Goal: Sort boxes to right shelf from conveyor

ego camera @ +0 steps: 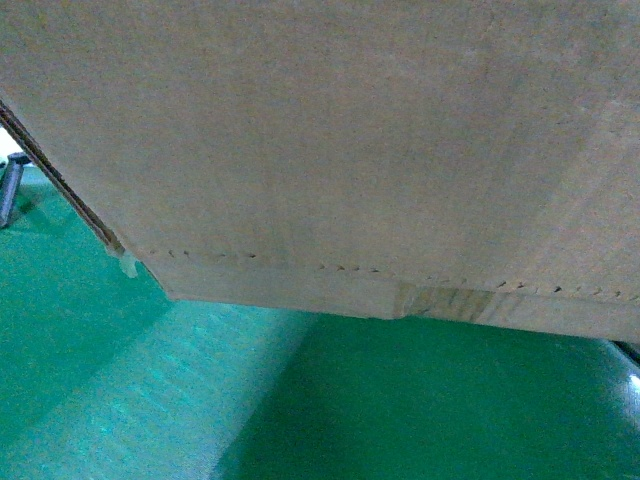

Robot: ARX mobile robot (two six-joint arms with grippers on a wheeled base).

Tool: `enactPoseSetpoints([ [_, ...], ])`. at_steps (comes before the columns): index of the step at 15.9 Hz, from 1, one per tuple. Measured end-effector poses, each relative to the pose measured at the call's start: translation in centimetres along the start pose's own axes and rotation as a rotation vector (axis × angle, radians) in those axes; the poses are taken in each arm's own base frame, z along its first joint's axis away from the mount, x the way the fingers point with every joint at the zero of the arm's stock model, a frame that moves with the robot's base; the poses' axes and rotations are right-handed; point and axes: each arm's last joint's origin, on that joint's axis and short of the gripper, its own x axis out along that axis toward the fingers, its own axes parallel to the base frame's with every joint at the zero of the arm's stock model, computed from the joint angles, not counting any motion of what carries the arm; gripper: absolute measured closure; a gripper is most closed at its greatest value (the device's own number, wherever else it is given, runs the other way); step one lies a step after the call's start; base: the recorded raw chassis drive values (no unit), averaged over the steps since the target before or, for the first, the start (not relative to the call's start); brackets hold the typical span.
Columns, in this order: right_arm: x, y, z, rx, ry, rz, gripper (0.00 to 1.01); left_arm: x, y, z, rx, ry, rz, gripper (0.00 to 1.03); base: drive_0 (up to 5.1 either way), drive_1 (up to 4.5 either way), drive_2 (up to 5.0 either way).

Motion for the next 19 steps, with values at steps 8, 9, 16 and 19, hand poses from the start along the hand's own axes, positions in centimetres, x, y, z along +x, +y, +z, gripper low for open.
enactPoseSetpoints([
  [8,0.10,0.02,-0.14,-0.005,0.007,-0.003,0.99,0.13,-0.04,-0.12,0.002,0.007,0.001,0.99,0.0,-3.56,3.5],
  [9,0.10,0.02,-0.14,-0.006,0.007,-0.003,0.99,0.11,-0.03,-0.13,0.002,0.009,0.001,0.99,0.1,-4.09,4.2],
  [16,0.09,0.02,-0.13,-0.006,0.005,-0.003,0.99,0.11,-0.04,-0.09,0.001,0.005,0.001,0.99,0.0,-4.12,4.2],
  [19,0.09,0.02,-0.16,-0.007,0.007,-0.003,0.99,0.10,-0.03,-0.15,0.002,0.010,0.002,0.99,0.0,-4.18,4.2],
])
